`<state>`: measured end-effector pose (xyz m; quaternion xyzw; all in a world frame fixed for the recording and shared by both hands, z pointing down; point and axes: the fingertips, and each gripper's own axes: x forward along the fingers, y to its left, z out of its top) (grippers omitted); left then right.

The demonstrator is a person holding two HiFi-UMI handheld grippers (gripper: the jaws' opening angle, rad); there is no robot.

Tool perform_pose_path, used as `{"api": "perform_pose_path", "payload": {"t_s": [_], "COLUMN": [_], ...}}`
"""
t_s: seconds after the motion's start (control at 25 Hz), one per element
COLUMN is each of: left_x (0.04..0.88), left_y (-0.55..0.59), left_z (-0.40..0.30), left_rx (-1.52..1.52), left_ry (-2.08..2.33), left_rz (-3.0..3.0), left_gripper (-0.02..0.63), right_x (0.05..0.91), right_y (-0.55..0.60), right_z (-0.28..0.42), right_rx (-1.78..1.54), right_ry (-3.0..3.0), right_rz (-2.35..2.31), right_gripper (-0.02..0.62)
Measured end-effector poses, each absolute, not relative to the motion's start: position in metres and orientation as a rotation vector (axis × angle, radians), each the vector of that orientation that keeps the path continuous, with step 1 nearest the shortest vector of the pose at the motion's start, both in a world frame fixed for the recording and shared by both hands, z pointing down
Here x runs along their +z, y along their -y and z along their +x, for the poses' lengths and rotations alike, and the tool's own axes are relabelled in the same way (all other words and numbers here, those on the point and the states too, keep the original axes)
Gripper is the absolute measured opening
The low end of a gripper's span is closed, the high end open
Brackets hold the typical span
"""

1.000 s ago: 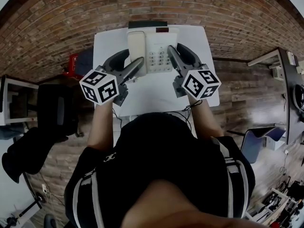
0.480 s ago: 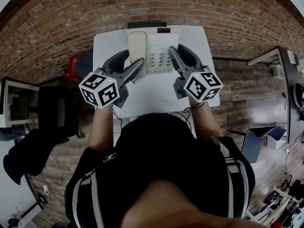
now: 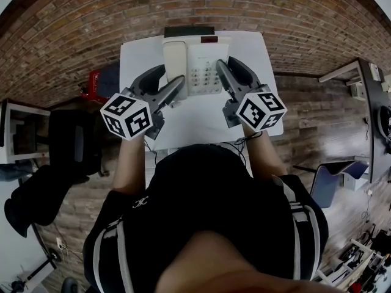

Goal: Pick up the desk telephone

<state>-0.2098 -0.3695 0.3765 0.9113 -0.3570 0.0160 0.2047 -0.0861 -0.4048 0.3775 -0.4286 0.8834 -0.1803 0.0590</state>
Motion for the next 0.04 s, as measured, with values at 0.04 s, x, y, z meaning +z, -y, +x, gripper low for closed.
{"api": "perform_pose_path", "payload": {"t_s": [0.04], "left_x": [0.3768], "left_y": [0.3687], "left_z": [-0.2106], "left_rx": [0.045], "left_ry": [0.995], "left_rz": [2.539], "left_gripper": [0.268], "right_x": [0.3775], "right_y": [0.4039], "right_z": [-0.0869], "right_rx": [-0.547], "right_ry": [-2.676], "right_rz": [-1.298], "right_gripper": [0.106]}}
